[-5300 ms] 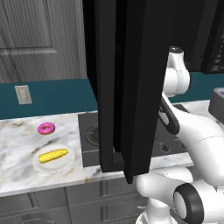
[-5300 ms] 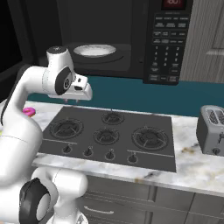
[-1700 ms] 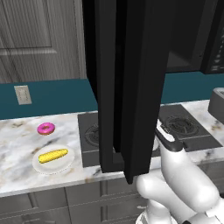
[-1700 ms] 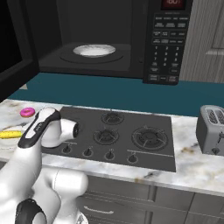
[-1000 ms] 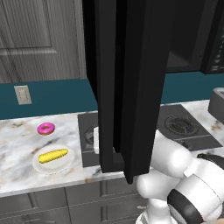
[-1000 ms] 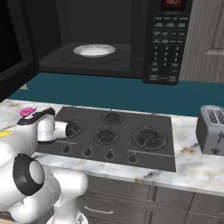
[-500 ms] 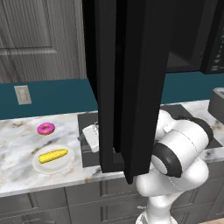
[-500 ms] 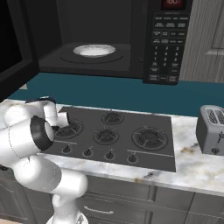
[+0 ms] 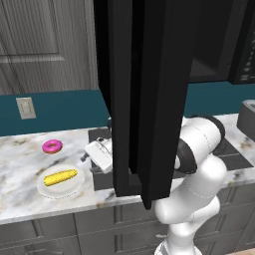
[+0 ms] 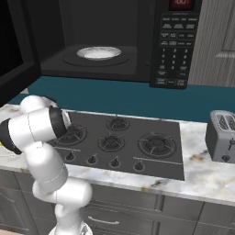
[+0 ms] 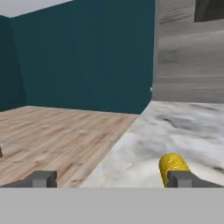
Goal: Pick the corn from the counter and place it in the microwave.
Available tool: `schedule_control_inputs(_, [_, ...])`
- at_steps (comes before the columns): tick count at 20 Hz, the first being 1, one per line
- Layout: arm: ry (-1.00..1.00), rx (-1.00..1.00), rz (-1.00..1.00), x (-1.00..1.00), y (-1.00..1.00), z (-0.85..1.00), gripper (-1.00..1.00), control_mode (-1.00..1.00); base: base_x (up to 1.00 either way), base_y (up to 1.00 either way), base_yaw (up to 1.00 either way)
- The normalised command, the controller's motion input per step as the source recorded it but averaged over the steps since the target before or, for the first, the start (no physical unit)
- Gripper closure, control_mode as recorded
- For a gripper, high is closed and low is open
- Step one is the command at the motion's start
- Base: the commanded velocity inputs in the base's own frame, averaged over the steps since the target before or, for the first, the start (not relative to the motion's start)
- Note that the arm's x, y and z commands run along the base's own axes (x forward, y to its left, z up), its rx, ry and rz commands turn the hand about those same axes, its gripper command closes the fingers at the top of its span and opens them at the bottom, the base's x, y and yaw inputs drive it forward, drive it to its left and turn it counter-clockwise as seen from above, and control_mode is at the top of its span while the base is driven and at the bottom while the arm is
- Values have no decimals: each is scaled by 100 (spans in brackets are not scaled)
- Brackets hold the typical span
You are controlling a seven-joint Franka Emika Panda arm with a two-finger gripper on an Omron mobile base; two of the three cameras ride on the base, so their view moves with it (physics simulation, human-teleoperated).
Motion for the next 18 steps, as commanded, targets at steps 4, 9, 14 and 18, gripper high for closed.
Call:
schedule_control_inputs(4, [-16,0,7,0,21,-3,-100,-100,0,0,0])
schedule_control_inputs(9, [-15,0,3,0,17,-8,-100,-100,0,0,0])
schedule_control_inputs(14, [-14,0,0,0,1,-34,-100,-100,0,0,0])
schedule_control_inputs(18, [-11,0,0,0,0,-34,-100,-100,0,0,0])
